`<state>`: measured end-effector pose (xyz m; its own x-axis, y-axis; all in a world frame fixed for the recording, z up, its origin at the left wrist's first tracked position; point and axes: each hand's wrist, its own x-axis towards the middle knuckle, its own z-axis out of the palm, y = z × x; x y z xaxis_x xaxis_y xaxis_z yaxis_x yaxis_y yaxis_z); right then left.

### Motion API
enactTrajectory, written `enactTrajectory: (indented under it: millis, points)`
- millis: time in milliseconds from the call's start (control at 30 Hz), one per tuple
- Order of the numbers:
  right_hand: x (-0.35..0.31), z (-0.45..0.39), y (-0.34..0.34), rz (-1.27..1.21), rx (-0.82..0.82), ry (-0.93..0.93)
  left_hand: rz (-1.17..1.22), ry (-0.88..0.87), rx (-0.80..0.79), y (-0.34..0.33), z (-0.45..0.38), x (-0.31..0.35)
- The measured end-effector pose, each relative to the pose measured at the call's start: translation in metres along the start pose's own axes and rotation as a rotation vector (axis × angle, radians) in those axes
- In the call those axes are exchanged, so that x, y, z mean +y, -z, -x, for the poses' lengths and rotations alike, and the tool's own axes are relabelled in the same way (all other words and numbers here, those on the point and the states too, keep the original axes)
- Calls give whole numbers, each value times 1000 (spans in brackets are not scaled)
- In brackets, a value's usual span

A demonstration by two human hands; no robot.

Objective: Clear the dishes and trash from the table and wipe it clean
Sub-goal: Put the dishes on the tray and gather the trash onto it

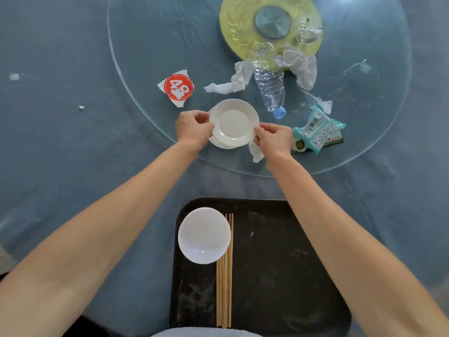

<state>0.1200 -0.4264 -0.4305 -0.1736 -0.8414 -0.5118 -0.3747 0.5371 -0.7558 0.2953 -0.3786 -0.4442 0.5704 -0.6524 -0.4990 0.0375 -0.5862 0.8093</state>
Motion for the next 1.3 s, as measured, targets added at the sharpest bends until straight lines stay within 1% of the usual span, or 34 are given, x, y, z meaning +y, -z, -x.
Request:
enactTrajectory:
  millis: [167, 333, 533, 667, 800, 1000, 1167, 1300]
  points:
    - [5, -1, -6, 35, 7, 11, -139, -24, 66, -5, -1, -10]
    - [5, -1, -8, 67, 34, 0, -160, 8, 72, -7, -2, -11]
    - [6, -9, -12, 54, 32, -57, -121, 45, 83, -9, 0, -12]
    - [2, -7, -11, 32, 38, -96, -44, 119, 77, -4, 1, -11]
    - [-1, 5, -4, -12, 31, -69, 28, 116, 72, 8, 13, -7]
    - [-11, 46, 15, -186, -58, -31, 194, 48, 52, 45, 58, 11]
    - [-13, 121, 51, -320, -207, 10, 308, -25, -3, 88, 125, 13]
    - [2, 181, 73, -311, -283, 5, 360, -36, -46, 119, 184, -7]
